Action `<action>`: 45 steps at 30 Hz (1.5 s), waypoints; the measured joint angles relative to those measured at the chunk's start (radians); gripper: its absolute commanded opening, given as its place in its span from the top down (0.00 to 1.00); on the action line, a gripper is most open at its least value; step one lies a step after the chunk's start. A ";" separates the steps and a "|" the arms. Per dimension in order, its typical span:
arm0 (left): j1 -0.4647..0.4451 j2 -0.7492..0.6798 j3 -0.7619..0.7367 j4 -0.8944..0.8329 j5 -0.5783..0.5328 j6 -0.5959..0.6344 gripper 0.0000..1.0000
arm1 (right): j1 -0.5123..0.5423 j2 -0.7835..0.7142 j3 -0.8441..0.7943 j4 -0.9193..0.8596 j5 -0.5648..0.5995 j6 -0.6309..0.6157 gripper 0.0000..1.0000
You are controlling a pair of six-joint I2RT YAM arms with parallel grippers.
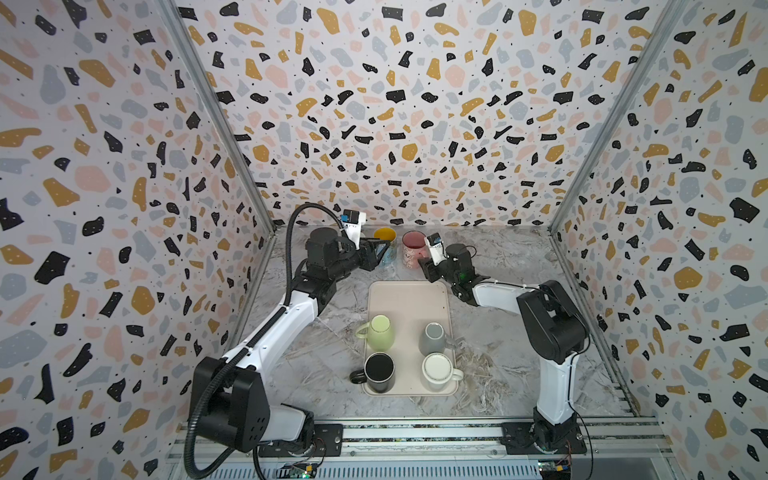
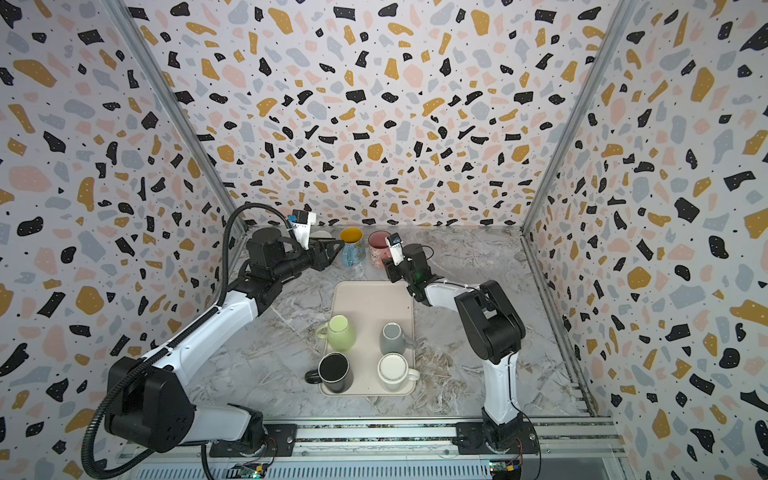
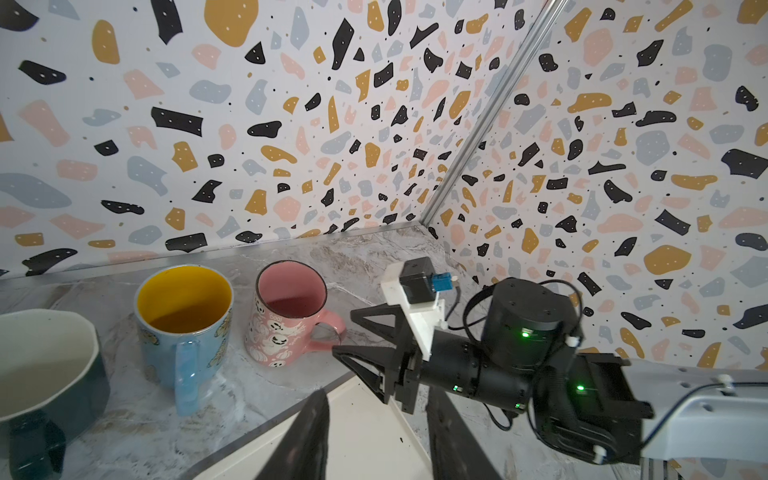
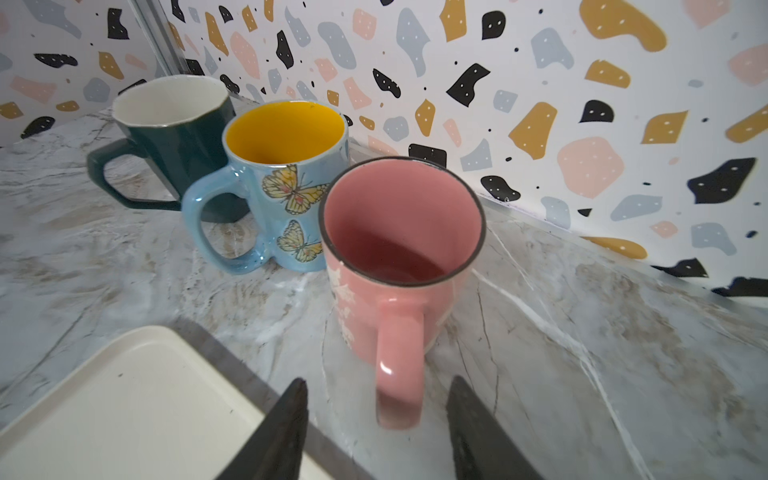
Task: Turn the mug right side up
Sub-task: 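Open the right gripper and lift it off the pink mug, then move the right gripper over the upside-down grey mug on the tray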
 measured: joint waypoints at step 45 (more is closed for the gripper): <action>0.037 -0.108 -0.016 -0.157 -0.347 -0.148 0.54 | -0.123 -0.703 -0.563 -0.737 -0.691 1.443 0.24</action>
